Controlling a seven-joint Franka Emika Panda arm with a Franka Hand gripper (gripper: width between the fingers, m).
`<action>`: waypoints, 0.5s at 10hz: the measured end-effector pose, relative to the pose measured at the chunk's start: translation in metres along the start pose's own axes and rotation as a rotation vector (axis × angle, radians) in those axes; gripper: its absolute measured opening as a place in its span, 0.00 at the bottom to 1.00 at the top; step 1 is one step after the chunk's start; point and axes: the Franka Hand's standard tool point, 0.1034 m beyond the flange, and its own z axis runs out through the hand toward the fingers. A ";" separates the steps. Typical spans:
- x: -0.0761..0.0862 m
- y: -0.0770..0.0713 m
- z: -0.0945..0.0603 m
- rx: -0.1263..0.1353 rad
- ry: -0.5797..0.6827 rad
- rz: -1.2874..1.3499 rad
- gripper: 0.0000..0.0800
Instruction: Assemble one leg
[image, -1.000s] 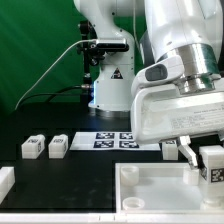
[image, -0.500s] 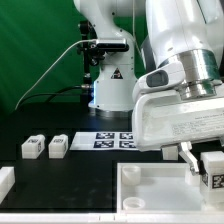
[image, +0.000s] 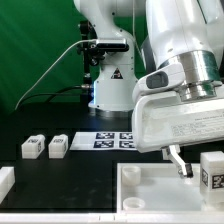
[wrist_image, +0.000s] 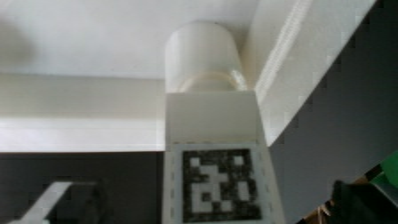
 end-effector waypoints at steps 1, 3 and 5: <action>0.000 0.000 0.000 0.000 0.000 0.000 0.80; 0.000 0.000 0.000 0.000 0.000 0.000 0.81; 0.000 0.000 0.000 0.000 0.000 0.000 0.81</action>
Offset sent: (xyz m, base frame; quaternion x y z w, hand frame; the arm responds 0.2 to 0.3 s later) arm 0.0000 0.0000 0.0000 0.0000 0.0000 0.0000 1.0000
